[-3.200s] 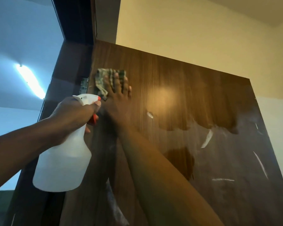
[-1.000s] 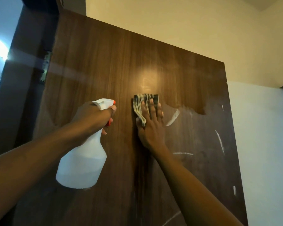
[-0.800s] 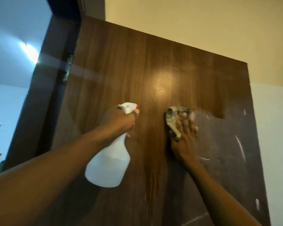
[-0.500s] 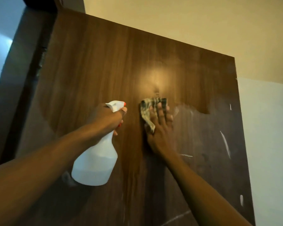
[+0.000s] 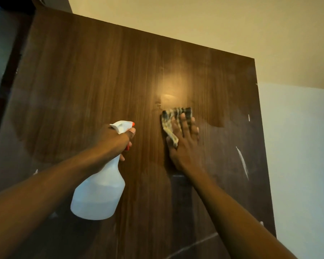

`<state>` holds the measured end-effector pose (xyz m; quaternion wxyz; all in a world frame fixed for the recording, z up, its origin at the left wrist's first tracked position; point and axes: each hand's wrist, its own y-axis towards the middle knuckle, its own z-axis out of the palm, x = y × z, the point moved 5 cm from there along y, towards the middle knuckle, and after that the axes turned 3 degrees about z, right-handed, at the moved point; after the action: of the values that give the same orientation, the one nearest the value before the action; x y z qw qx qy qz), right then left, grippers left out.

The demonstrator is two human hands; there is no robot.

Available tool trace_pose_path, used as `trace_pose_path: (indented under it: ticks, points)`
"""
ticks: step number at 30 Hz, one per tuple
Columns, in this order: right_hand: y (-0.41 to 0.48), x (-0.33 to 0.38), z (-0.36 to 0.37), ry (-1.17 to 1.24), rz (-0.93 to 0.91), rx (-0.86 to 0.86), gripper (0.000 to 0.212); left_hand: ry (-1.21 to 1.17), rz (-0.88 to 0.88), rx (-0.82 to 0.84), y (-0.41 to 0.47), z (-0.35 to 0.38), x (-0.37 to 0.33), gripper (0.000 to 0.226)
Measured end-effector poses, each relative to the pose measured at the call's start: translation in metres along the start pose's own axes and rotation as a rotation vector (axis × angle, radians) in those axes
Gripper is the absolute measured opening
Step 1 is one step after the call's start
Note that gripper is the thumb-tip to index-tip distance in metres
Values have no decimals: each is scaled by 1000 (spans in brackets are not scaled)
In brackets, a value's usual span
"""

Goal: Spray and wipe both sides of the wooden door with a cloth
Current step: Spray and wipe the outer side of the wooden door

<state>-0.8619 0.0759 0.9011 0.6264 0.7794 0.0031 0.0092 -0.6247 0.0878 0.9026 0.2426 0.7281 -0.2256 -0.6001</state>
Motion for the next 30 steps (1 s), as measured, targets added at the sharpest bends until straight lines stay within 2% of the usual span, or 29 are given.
trace_pose_path:
  ticks: [2,3,8,10,13,16,18,20,22,24,27,30]
  points:
    - [-30,-16,5,-37,-91,46,70,17,26,2,-2,7,-3,45]
    - [-41,-28,3,-49,-81,54,71,20,42,7,-3,9,-4,43]
    - [-11,-76,-15,70,303,-23,63,-18,70,40,-8,25,-8,40]
    - [13,-70,-17,76,356,-20,63,13,71,27,-9,32,-12,45]
    - [10,-59,-17,52,162,-12,63,71,87,11,-14,49,-22,43]
    - [-28,-80,-11,-19,-44,36,64,84,103,1,-21,69,-31,40]
    - [-44,-115,-10,-42,-9,38,66,93,115,-7,-25,83,-36,37]
    - [-43,-151,-18,22,125,9,65,89,106,-18,-27,94,-39,37]
    - [-25,-173,-27,70,233,-30,64,70,86,-11,-28,106,-41,40]
    - [5,-178,-34,79,250,-46,63,73,76,-28,-29,120,-46,41]
    - [28,-173,-36,67,142,-61,64,67,87,-55,-30,151,-58,41]
    - [-1,-176,-28,12,-108,-37,64,76,97,-74,-33,178,-68,39]
